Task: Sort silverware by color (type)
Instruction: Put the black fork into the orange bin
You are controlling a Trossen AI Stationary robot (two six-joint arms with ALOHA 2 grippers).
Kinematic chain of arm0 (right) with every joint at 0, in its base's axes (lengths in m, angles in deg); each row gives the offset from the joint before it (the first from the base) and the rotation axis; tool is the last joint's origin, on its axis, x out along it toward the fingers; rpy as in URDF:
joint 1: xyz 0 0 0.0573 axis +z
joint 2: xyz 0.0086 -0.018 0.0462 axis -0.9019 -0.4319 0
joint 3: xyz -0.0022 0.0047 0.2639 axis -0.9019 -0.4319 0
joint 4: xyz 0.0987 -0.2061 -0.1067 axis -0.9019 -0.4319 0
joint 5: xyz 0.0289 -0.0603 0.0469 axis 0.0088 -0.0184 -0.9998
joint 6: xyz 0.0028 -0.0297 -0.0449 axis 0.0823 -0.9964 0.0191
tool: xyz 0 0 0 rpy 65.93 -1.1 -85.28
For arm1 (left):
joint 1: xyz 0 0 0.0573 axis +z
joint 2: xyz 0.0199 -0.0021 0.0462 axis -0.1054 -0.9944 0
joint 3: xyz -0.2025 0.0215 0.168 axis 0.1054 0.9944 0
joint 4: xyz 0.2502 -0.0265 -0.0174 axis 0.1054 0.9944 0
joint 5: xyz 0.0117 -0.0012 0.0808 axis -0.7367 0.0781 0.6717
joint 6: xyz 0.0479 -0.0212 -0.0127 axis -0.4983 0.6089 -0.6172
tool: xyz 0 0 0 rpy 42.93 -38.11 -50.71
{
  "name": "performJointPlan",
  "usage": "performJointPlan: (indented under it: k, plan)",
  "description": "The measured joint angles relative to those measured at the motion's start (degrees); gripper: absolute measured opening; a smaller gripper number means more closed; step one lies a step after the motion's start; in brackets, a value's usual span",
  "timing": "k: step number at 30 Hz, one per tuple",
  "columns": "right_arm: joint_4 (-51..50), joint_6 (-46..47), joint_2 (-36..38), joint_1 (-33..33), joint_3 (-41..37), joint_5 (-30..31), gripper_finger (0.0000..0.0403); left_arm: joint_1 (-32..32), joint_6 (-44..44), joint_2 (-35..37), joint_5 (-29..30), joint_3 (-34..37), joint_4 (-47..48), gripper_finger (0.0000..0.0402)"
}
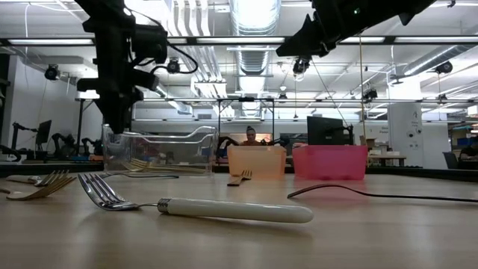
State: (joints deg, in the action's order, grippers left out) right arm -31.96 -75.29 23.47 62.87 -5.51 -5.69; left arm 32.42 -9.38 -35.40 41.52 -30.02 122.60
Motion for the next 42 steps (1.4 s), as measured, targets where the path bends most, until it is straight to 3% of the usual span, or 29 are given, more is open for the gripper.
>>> performJointPlan:
  k: [5, 11, 20, 24, 31, 37, 42]
  plan:
    - [0.0, 5.7, 0.0, 0.0, 0.0, 0.0, 0.0047, 0.0, -1.3, 2.1, -5.6, -1.5, -2.7, 0.0038]
    - [1.3, 16.9, -0.7, 0.0, 0.0, 1.4, 0.0047, 0.0, -6.5, 6.3, -18.7, -1.5, -17.4, 0.0038]
    - [-0.2, 29.6, -10.3, 0.0, 9.0, 1.4, 0.0047, -0.1, -11.4, 10.0, -23.9, -1.4, -42.1, 0.0038]
    - [-8.9, 37.1, -15.9, 0.0, 17.1, 1.5, 0.0047, 0.0, -10.0, 10.3, -23.9, -1.4, -48.4, 0.0038]
    - [-29.6, 50.2, -26.0, -0.1, 32.4, 1.3, 0.0047, 0.0, -9.8, 11.4, -23.7, -1.4, -50.6, 0.0038]
    - [-49.3, 59.7, -33.5, -1.0, 44.1, 0.5, 0.0047, 0.0, -8.7, 16.5, -24.0, -1.2, -50.7, 0.0038]
    - [-59.3, 67.5, -39.3, -2.5, 49.6, -9.1, 0.0047, 0.0, -8.3, 21.3, -24.0, -0.9, -50.2, 0.0038]
